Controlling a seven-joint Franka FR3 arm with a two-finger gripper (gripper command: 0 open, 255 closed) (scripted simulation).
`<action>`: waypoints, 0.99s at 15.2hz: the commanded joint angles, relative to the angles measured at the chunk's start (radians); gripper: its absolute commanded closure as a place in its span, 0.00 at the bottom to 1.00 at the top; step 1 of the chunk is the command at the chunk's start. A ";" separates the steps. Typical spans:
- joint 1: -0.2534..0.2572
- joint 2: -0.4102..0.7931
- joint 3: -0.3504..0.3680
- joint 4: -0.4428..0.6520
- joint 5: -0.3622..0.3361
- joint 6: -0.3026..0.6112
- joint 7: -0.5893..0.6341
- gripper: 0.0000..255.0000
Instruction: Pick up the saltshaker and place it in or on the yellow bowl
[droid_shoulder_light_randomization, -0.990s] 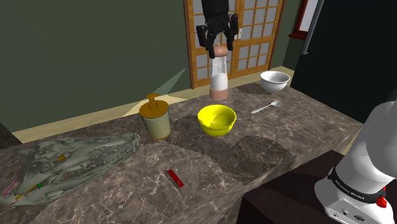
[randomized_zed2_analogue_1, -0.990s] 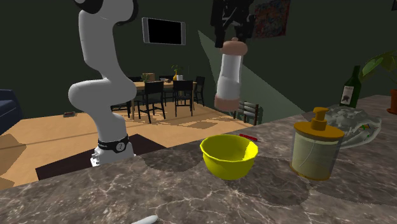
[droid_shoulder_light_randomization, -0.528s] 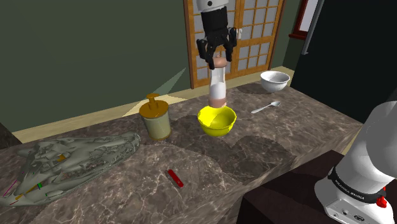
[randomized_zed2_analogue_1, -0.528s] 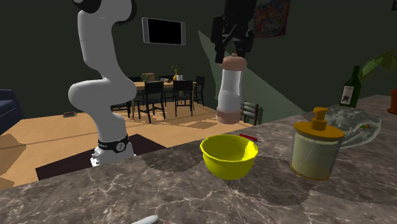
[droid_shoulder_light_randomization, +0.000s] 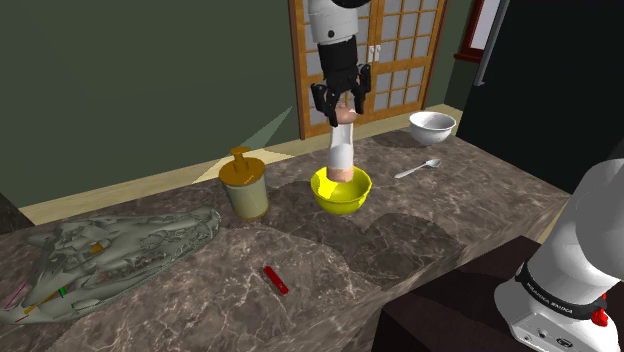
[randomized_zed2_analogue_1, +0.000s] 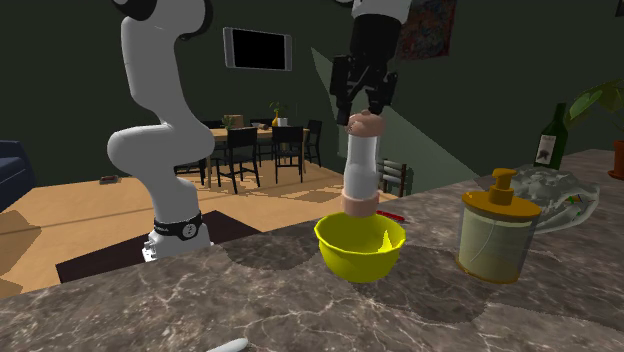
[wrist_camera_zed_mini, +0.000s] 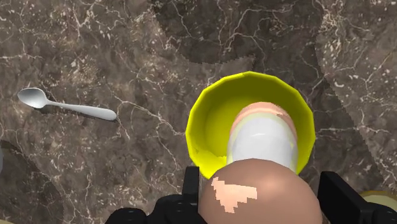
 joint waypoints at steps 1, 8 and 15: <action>0.000 -0.001 0.000 -0.029 0.000 0.029 0.002 1.00; 0.000 -0.002 0.000 -0.095 0.000 0.093 0.005 1.00; 0.000 -0.002 0.000 -0.095 0.000 0.093 0.005 0.00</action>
